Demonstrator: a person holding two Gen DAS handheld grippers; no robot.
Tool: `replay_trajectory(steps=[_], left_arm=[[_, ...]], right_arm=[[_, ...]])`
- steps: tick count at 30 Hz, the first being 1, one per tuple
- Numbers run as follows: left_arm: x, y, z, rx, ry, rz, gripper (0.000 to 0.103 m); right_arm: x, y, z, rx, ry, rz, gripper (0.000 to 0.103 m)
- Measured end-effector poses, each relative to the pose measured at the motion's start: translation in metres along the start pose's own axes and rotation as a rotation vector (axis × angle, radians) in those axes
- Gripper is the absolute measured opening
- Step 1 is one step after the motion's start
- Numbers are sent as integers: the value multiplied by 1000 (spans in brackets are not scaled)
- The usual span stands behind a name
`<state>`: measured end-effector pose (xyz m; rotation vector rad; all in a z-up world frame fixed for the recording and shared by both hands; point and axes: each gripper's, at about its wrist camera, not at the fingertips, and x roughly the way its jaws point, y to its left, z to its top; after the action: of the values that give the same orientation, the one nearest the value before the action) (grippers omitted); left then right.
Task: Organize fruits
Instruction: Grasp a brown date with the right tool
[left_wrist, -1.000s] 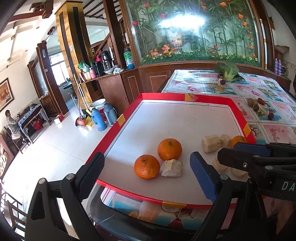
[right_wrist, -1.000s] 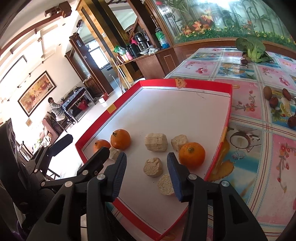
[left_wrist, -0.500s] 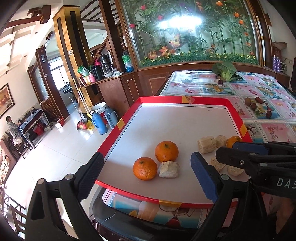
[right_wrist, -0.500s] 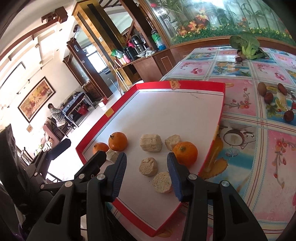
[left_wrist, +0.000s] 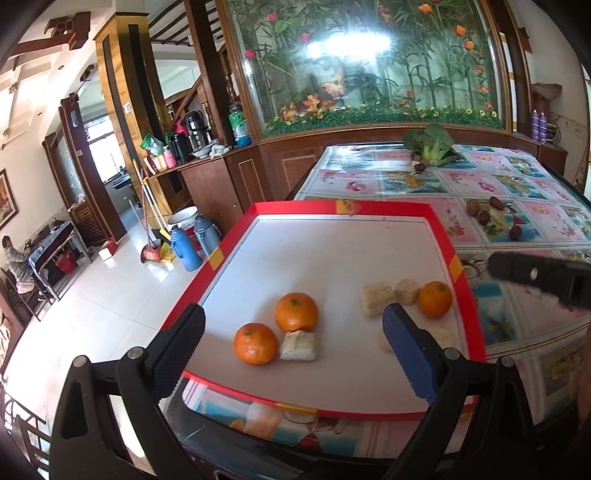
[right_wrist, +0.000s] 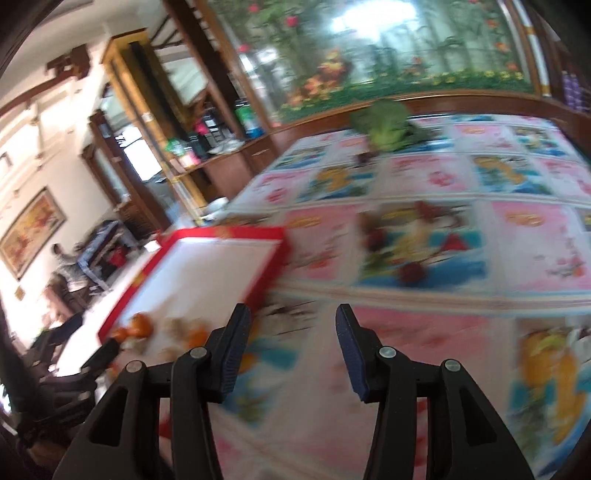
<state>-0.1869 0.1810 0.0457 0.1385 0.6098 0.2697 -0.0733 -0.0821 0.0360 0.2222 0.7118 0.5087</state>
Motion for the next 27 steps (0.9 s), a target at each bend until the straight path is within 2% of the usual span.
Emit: replay_trajectory(steps=[2, 5, 7, 10, 13, 20, 24, 27], left_arm=[[-2, -10, 6, 10, -6, -25, 99], [-3, -27, 15, 31, -14, -63, 100], [-4, -40, 22, 49, -18, -89, 100], [-5, -61, 34, 78, -23, -134, 100], [-2, -80, 48, 102, -22, -173, 100], [15, -108, 77, 125, -4, -218, 100], [32, -127, 92, 135, 18, -244, 100], [51, -144, 101, 126, 66, -283, 100]], right_arm=[[6, -21, 11, -3, 23, -83, 48], [22, -39, 21, -15, 71, -128, 46], [33, -40, 25, -44, 91, -157, 40], [45, -39, 24, -86, 122, -141, 33], [57, -42, 24, -99, 149, -179, 26], [54, -52, 27, -96, 153, -180, 26], [46, -67, 36, -26, 133, -194, 26], [44, -90, 41, 58, 144, -259, 26]])
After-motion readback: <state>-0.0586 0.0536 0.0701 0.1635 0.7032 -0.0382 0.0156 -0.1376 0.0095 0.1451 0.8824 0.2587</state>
